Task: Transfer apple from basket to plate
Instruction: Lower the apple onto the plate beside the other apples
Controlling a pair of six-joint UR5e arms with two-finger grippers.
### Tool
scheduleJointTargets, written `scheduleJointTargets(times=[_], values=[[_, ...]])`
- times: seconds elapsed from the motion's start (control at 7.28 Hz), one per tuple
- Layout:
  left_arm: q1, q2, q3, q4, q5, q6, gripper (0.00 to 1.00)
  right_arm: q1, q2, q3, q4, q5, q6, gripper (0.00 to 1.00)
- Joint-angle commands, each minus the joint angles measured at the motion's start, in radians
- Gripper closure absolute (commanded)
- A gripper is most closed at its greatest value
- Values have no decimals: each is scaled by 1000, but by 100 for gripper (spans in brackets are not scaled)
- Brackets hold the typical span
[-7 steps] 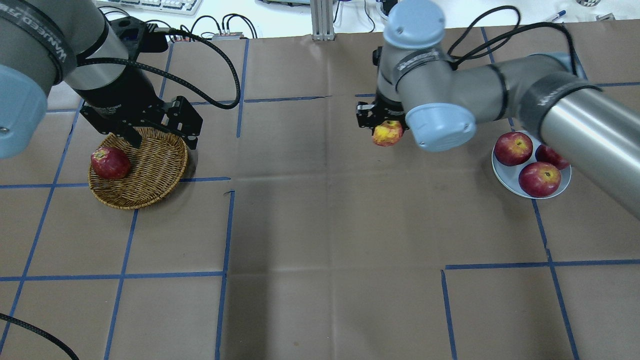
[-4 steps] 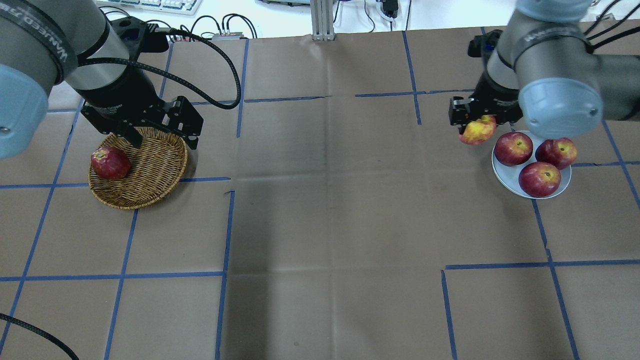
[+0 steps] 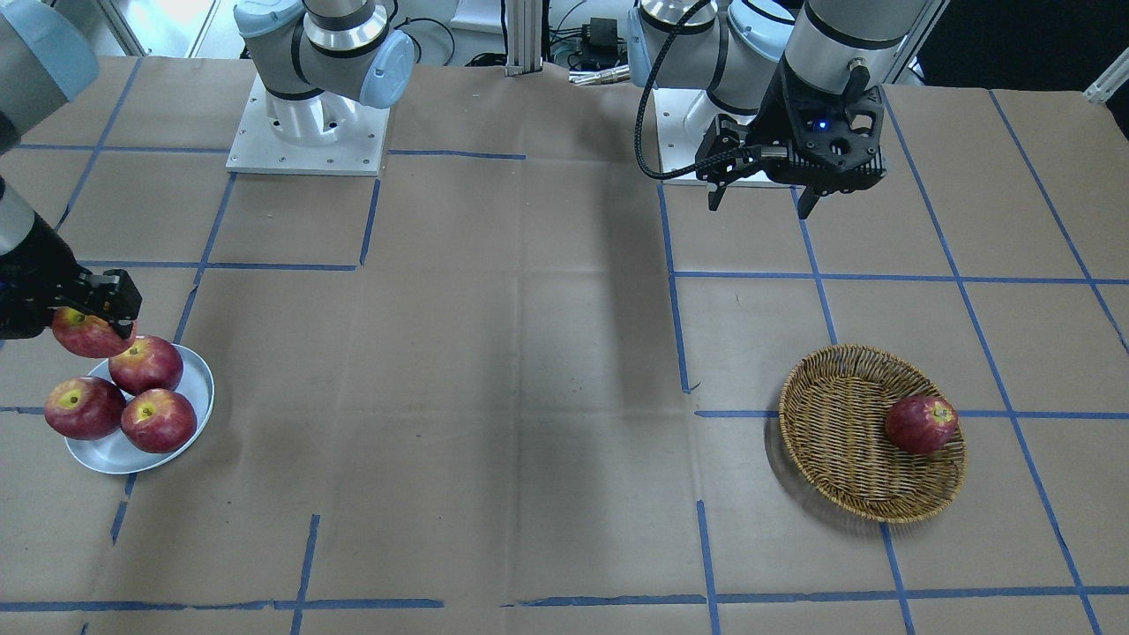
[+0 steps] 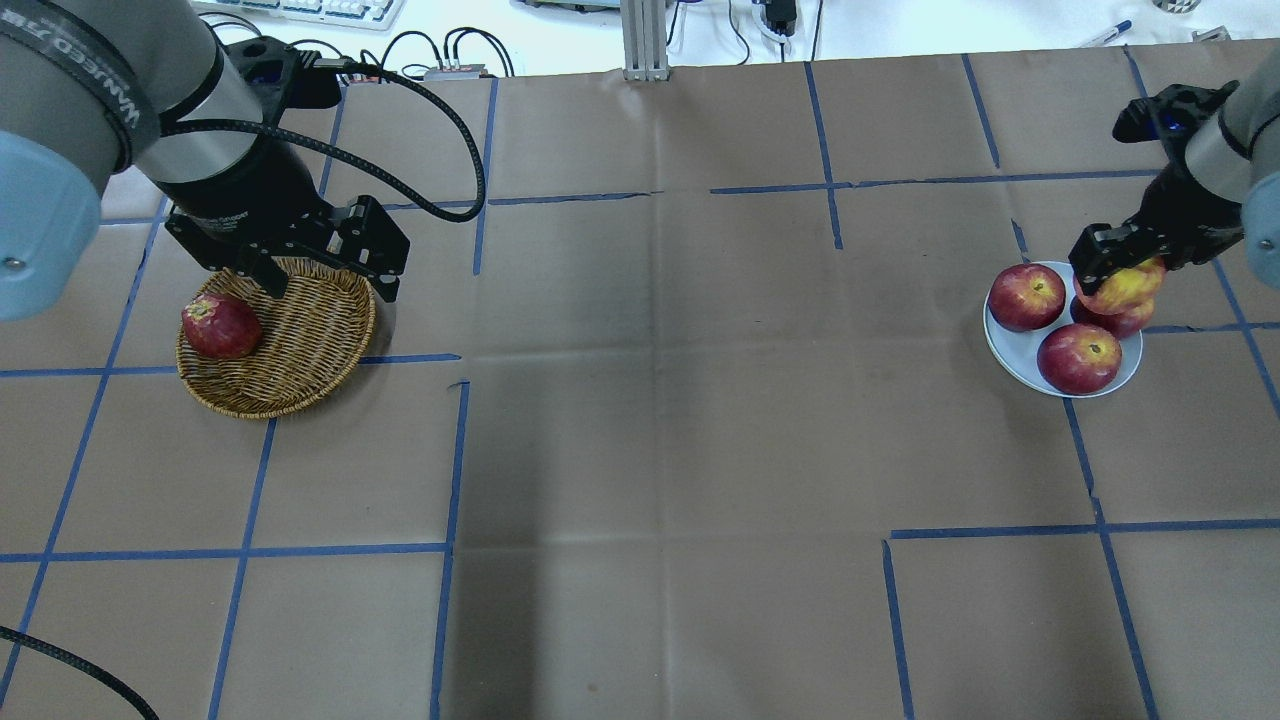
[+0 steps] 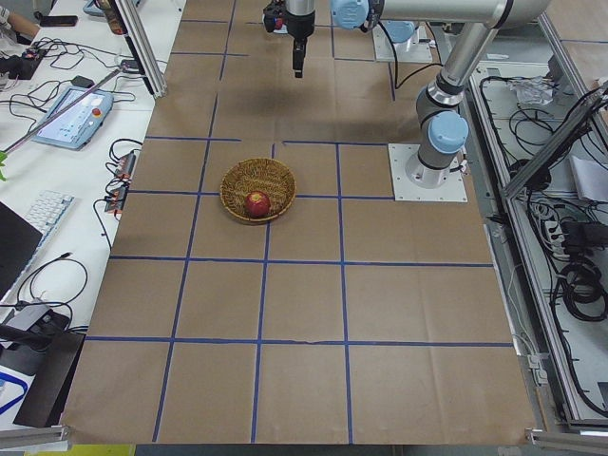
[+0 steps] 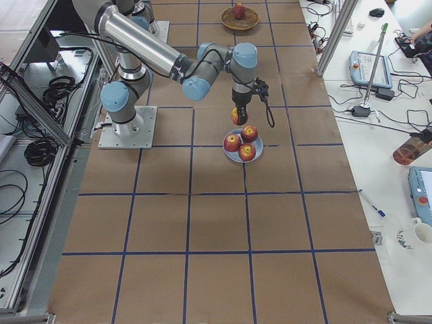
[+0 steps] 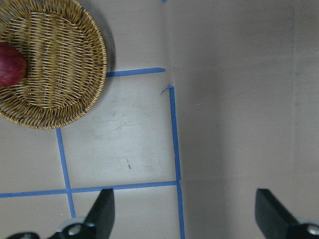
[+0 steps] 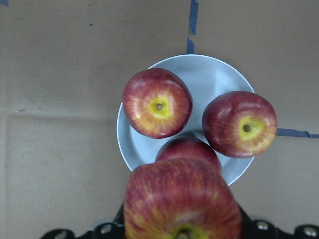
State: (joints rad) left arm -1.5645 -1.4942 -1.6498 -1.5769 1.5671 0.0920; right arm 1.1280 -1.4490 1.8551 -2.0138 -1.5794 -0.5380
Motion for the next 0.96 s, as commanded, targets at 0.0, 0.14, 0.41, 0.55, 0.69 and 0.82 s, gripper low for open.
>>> scheduleJointTargets(times=[0.0,0.14,0.41,0.55,0.69,0.82], values=[[0,0,-1,0,1,0,1,-31,94,0,-124,-4,-53,44],[0,0,-1,0,1,0,1,-30,120,4,-143,1,-43,44],[-2,0,-1,0,1,0,1,-28,118,7,-152,5,-25,44],[-2,0,-1,0,1,0,1,-19,118,7,-151,7,16,44],[-2,0,-2,0,-1,0,1,-19,127,7,-151,4,13,44],[-2,0,-2,0,1,0,1,-19,139,9,-151,7,15,44]])
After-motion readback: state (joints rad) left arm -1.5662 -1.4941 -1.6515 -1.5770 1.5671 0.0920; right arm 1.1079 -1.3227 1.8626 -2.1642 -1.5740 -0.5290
